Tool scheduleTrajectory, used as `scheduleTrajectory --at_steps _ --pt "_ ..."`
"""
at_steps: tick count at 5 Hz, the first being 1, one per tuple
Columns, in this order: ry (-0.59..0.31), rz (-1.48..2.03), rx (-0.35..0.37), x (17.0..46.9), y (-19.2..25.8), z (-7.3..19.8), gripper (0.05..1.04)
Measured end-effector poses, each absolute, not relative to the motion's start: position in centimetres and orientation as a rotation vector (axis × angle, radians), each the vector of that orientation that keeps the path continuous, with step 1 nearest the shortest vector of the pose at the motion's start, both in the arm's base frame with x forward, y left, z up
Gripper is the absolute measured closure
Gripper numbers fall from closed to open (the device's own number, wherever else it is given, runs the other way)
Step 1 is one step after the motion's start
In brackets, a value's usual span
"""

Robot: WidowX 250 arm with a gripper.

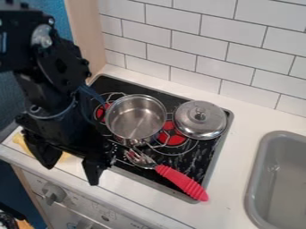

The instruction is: Move the fork and put it inside the pot

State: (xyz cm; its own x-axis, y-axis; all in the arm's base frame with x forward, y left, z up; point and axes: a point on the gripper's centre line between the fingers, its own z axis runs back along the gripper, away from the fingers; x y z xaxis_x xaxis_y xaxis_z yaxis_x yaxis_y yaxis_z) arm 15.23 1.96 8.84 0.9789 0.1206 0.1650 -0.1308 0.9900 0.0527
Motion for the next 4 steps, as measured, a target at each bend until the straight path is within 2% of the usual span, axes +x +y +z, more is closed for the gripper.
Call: scheduleTrajectory --at_steps 1,2,3,4 --pt "-0.158 0.153 0.063 15.1 1.9 8.6 0.083" --pt "-0.216 0.377 0.056 16.8 -0.6 7.4 0.083" --pt "-0.244 0.536 -0.009 18.2 -2.0 6.4 0.084" --pt "-0.289 0.788 -0.021 20.0 -3.4 5.9 0.083"
